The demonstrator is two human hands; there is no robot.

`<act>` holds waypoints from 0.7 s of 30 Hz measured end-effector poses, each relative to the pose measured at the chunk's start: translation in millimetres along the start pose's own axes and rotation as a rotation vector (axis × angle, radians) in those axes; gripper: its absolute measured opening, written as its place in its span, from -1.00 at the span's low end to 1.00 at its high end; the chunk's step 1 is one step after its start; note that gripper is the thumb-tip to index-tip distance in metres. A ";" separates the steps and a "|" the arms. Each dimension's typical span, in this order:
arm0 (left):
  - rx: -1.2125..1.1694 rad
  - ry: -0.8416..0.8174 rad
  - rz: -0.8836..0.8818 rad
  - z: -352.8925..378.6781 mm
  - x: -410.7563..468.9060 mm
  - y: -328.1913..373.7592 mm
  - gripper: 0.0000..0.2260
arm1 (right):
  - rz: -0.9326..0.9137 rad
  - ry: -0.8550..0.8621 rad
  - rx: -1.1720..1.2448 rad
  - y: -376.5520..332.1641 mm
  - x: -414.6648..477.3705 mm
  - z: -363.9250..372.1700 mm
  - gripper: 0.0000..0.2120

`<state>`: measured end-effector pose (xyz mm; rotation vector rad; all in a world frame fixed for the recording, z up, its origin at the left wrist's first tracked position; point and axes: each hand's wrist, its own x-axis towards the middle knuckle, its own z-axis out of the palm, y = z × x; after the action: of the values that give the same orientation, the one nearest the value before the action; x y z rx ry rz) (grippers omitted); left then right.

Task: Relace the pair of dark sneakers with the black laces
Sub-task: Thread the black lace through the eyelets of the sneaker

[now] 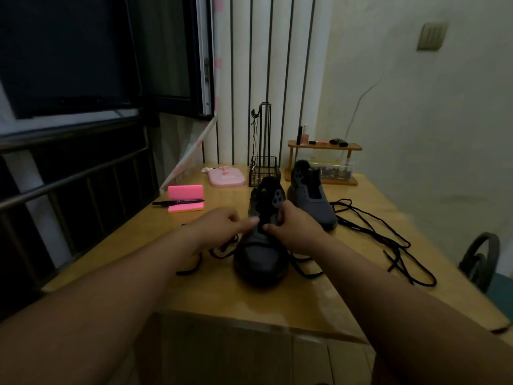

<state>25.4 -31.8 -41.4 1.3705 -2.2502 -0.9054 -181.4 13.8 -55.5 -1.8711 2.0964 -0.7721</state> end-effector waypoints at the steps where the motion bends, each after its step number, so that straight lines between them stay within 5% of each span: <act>1: 0.026 -0.068 0.028 2.6 -1.5 3.1 -0.68 | -0.004 0.003 -0.003 -0.2 -0.3 -0.3 -0.66; 4: -0.218 -0.051 0.094 -0.1 -2.4 6.9 -0.77 | -0.014 -0.002 0.006 -0.2 -1.4 0.0 -0.67; 8: -1.026 0.278 0.050 -10.0 4.2 4.0 -0.81 | 0.005 -0.004 -0.001 0.2 -0.8 0.3 -0.67; 16: 0.119 0.051 0.136 13.1 3.6 10.6 -0.68 | -0.006 -0.001 -0.001 -0.8 -2.9 -0.8 -0.69; 18: 0.096 -0.021 0.126 7.6 3.5 14.4 -0.72 | -0.004 0.004 0.003 -0.1 -4.5 -0.7 -0.67; 21: -0.450 0.205 0.054 -4.3 10.3 10.8 -0.82 | 0.008 0.016 0.013 0.3 -6.5 -1.0 -0.65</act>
<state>16.1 -38.8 -31.2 1.1329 -1.7822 -1.1120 -181.1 20.4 -56.0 -1.8551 2.1022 -0.7991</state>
